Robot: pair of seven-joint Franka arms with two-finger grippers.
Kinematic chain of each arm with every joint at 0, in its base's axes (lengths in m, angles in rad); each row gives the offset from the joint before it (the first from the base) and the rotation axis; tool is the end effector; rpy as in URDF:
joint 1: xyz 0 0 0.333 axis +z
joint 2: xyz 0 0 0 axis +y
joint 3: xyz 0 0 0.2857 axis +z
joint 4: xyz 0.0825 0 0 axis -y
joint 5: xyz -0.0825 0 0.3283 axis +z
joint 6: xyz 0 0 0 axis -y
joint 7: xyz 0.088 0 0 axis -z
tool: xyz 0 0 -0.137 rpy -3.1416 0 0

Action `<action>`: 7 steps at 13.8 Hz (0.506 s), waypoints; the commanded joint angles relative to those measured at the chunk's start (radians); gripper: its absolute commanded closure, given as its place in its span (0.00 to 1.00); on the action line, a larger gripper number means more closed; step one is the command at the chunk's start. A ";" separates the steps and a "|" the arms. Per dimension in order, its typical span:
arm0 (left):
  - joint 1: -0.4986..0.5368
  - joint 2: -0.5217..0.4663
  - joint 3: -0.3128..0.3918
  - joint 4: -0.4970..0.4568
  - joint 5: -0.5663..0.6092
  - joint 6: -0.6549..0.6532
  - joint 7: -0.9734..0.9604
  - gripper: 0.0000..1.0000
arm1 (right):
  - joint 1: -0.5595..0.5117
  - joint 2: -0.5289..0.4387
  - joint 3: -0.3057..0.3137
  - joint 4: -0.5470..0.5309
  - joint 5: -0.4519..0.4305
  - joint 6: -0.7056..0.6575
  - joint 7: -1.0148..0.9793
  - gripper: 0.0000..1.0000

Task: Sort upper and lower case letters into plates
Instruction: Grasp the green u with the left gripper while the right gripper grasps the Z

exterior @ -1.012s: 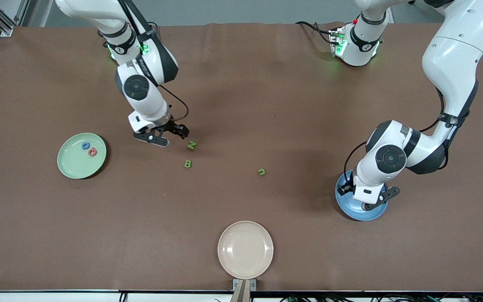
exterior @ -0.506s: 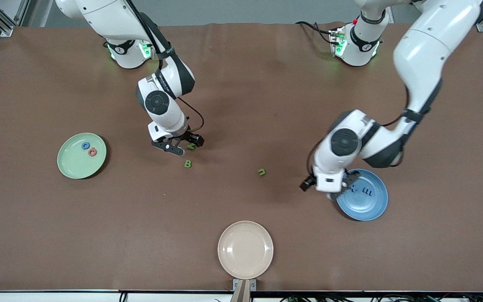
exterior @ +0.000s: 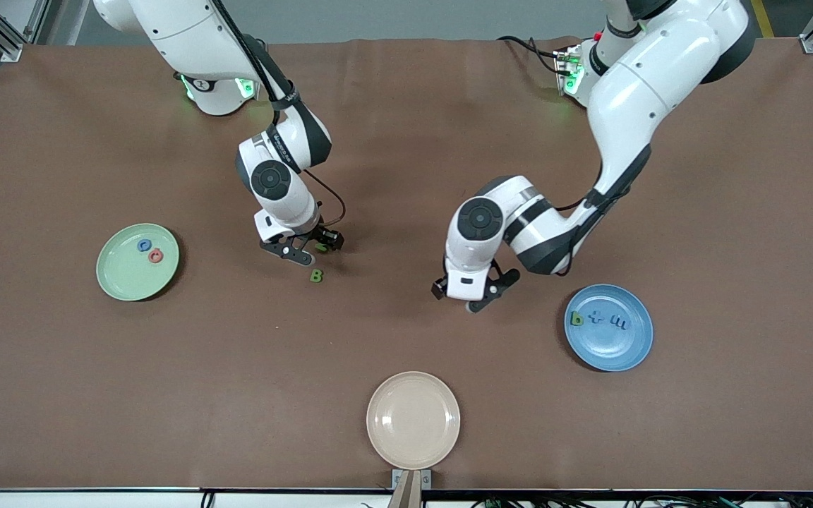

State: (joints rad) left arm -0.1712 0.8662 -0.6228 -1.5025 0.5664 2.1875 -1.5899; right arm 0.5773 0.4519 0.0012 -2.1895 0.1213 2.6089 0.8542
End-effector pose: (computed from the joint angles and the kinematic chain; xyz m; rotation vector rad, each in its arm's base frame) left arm 0.5131 -0.3925 0.1992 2.9783 0.9752 -0.0055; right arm 0.4293 0.2795 0.1657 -3.0593 0.5905 0.1000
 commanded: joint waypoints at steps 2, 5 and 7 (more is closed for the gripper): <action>-0.099 0.075 0.069 0.116 -0.005 -0.005 0.047 0.27 | 0.016 0.013 -0.010 0.010 0.018 0.006 0.009 0.42; -0.106 0.102 0.072 0.146 -0.005 0.018 0.044 0.30 | 0.024 0.013 -0.010 0.011 0.018 0.006 0.008 0.53; -0.106 0.109 0.072 0.145 -0.005 0.050 0.042 0.31 | 0.026 0.013 -0.010 0.011 0.018 0.006 0.008 0.62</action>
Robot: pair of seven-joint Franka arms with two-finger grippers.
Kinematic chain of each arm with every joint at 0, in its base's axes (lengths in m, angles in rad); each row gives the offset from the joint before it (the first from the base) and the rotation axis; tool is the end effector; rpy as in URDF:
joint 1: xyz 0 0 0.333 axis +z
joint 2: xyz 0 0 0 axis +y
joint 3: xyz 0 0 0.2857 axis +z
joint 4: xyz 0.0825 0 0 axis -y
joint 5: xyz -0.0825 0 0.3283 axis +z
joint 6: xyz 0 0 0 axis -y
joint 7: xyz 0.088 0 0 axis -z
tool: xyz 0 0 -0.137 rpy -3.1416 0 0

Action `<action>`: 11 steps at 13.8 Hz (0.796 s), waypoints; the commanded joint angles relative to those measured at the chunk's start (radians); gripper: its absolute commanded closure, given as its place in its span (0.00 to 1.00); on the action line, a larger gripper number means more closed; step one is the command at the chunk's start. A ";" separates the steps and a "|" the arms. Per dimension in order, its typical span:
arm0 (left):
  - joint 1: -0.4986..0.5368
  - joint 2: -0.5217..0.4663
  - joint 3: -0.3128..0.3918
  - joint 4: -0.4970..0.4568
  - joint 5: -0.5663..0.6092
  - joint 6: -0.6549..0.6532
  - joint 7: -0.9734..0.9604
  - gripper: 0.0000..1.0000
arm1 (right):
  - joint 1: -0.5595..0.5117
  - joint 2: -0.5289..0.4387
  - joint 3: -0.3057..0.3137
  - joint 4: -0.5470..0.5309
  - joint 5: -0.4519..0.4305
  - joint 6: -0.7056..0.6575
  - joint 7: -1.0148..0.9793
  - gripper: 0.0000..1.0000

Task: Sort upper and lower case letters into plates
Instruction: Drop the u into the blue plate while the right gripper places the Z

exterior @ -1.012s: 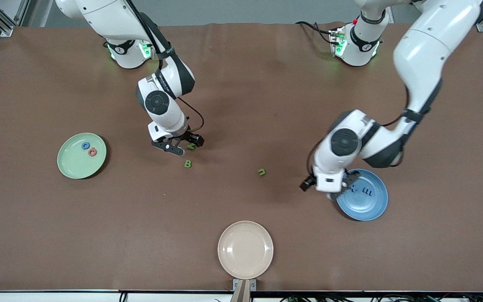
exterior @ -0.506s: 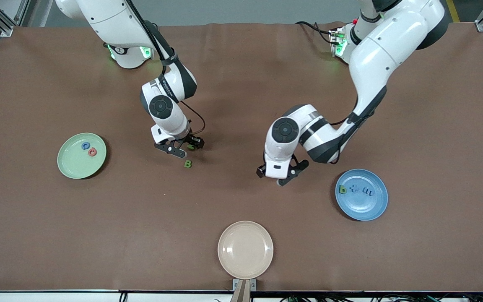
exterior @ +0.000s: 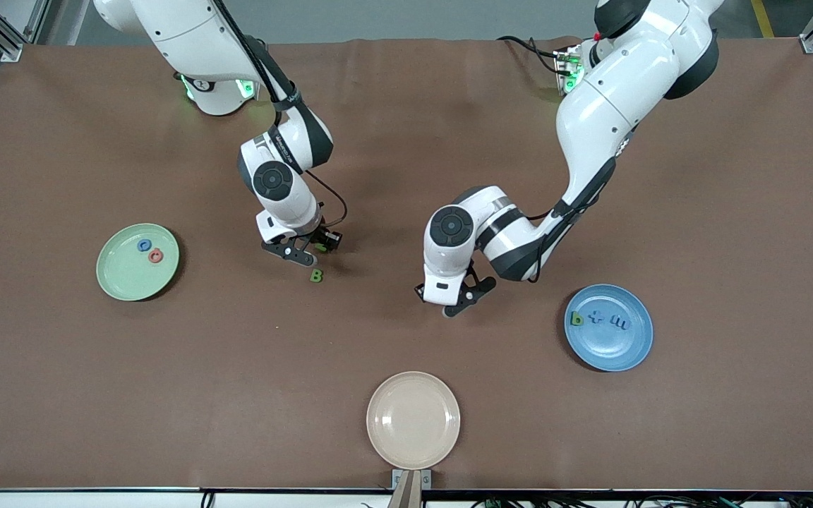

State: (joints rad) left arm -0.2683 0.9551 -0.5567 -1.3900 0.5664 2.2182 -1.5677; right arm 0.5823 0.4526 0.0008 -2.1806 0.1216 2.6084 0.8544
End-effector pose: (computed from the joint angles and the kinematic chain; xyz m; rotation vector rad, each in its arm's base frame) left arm 0.5186 -0.4171 0.1740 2.9735 0.9252 0.0260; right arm 0.4308 0.2833 0.1681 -3.0557 0.5828 0.0913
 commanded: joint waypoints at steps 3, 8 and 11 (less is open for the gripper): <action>-0.011 0.027 0.008 0.028 -0.007 0.021 0.020 0.46 | 0.021 0.012 -0.010 0.001 0.017 0.006 0.005 0.73; -0.011 0.031 0.008 0.025 -0.014 0.021 0.018 0.66 | 0.016 0.005 -0.013 0.002 0.015 -0.008 -0.012 0.80; -0.009 0.033 0.009 0.025 -0.010 0.021 0.021 0.91 | -0.022 -0.077 -0.021 -0.015 0.009 -0.112 -0.107 0.80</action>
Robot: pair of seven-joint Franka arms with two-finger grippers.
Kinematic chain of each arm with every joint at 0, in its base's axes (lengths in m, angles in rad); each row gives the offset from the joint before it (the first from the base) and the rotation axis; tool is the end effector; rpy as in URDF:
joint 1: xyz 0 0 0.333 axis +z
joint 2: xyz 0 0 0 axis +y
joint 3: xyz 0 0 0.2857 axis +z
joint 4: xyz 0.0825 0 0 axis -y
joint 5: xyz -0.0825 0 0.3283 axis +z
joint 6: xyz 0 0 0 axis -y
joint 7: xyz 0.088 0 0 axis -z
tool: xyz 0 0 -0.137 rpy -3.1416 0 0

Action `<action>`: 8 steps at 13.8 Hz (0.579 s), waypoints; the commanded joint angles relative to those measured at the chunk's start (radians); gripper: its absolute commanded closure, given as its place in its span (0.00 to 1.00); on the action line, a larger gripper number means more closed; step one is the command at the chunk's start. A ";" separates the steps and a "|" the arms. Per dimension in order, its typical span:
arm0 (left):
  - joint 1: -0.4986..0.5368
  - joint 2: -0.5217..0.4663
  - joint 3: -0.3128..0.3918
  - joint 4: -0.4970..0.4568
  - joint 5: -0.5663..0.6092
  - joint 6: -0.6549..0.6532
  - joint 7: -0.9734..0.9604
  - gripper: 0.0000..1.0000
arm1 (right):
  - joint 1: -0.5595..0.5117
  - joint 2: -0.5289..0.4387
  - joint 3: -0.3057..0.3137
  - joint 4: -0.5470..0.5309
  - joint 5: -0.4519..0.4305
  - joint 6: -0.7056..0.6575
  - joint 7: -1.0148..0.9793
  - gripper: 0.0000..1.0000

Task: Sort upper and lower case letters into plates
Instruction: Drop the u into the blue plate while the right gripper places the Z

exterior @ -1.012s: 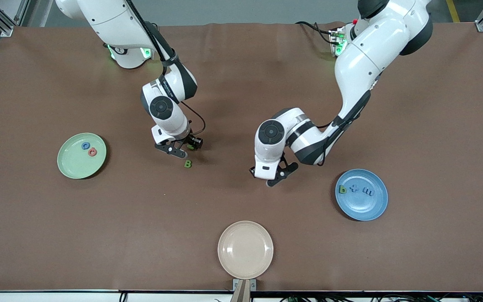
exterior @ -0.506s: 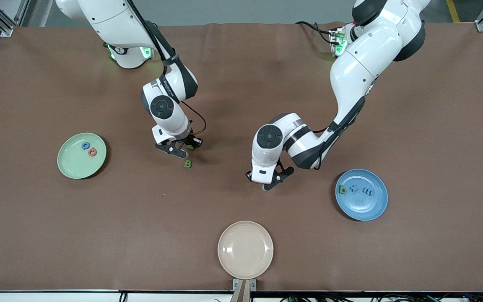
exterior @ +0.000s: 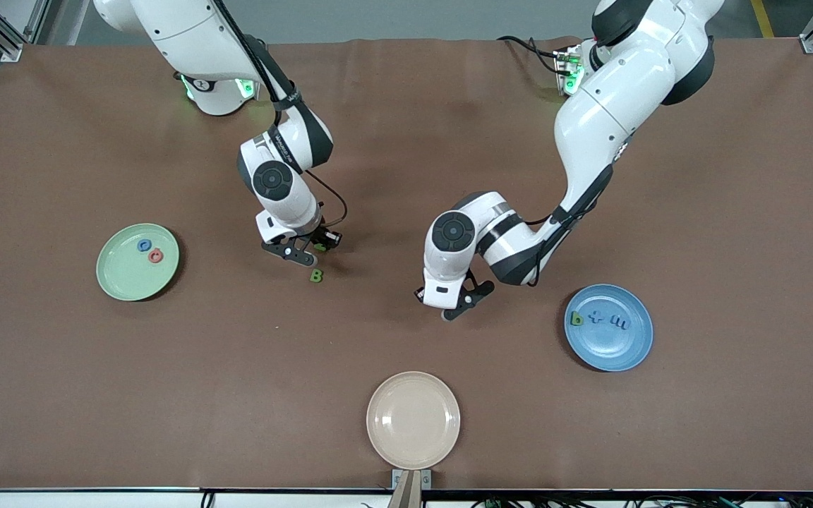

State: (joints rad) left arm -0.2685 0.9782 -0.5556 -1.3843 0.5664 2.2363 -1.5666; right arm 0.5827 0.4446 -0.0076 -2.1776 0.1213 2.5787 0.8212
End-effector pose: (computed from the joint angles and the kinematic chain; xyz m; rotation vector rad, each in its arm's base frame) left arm 0.5184 -0.4179 0.1634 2.9649 0.9258 0.0100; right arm 0.4314 0.2793 0.1707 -3.0746 0.5427 0.1112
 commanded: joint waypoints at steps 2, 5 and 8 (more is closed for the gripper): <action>0.000 -0.004 0.009 0.019 -0.013 0.002 0.007 1.00 | -0.084 -0.144 -0.012 -0.025 0.005 -0.167 -0.155 0.80; 0.076 -0.079 0.002 0.021 -0.011 -0.075 0.013 1.00 | -0.194 -0.239 -0.022 -0.045 -0.029 -0.276 -0.336 0.80; 0.207 -0.142 -0.087 0.015 -0.016 -0.150 0.058 1.00 | -0.315 -0.286 -0.022 -0.069 -0.087 -0.315 -0.514 0.80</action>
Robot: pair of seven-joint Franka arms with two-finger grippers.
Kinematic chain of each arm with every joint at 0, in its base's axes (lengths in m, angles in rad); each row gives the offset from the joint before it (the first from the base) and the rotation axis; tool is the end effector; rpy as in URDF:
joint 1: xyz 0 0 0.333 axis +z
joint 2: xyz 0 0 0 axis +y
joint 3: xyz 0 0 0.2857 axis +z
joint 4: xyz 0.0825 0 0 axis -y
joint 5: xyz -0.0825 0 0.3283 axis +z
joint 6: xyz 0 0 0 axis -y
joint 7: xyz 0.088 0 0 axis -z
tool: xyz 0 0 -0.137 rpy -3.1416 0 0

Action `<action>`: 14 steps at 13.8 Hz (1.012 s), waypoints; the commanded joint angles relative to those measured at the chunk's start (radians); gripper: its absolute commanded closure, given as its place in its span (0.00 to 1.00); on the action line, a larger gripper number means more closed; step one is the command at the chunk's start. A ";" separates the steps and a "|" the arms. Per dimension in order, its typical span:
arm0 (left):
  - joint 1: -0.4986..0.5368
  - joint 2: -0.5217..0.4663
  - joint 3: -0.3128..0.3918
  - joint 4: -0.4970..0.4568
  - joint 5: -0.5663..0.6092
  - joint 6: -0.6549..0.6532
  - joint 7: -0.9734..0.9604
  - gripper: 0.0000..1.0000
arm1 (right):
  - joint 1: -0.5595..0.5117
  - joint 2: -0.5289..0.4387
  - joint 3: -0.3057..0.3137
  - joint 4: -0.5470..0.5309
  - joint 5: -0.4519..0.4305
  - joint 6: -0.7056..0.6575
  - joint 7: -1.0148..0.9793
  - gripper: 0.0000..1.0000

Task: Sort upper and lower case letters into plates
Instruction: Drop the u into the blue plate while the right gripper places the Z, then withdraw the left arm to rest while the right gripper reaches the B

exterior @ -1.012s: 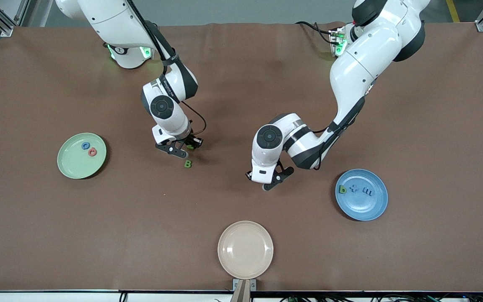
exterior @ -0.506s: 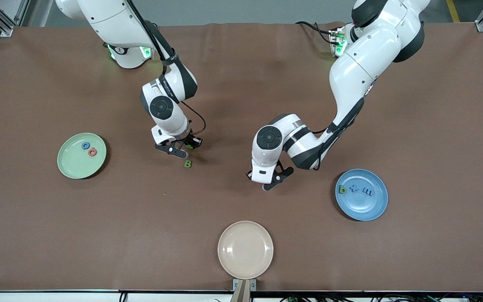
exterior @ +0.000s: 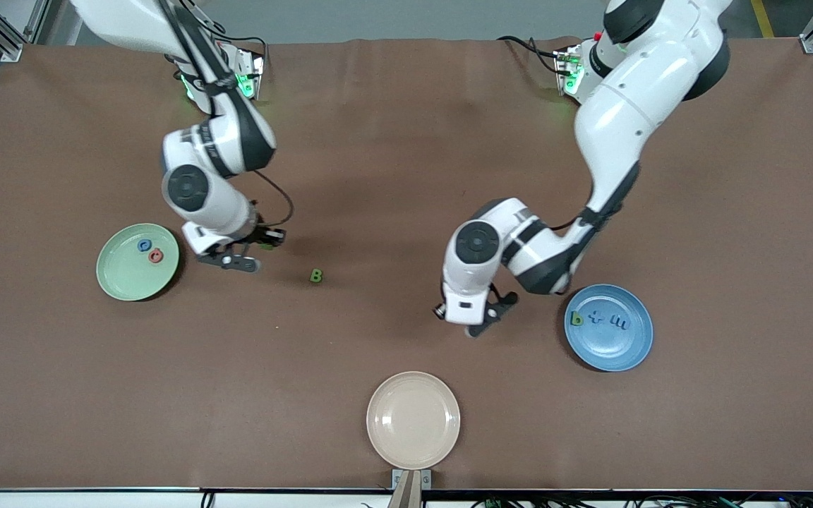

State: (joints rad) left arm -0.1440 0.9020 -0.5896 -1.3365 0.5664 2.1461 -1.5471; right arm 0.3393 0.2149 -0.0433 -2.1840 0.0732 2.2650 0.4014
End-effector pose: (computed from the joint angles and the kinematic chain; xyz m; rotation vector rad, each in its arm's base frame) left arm 0.5763 -0.3568 0.2265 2.9020 1.0788 0.0887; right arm 0.4709 0.1472 0.2611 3.1199 -0.2433 -0.2199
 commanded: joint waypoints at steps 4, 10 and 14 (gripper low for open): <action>0.331 -0.103 -0.180 -0.148 0.001 -0.110 0.319 1.00 | -0.276 -0.077 0.016 -0.086 -0.064 0.001 -0.380 0.80; 0.569 -0.115 -0.200 -0.294 0.156 -0.101 0.643 0.99 | -0.560 -0.040 0.016 -0.083 -0.093 0.089 -0.772 0.80; 0.618 -0.092 -0.194 -0.303 0.173 -0.022 0.713 0.83 | -0.635 0.069 0.016 -0.080 -0.093 0.227 -0.823 0.79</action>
State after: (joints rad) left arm 0.4604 0.8146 -0.7732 -1.6188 0.7154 2.0934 -0.8514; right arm -0.2634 0.2332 -0.0494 -2.2623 -0.0041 2.4313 -0.4108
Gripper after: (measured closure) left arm 0.722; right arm 0.648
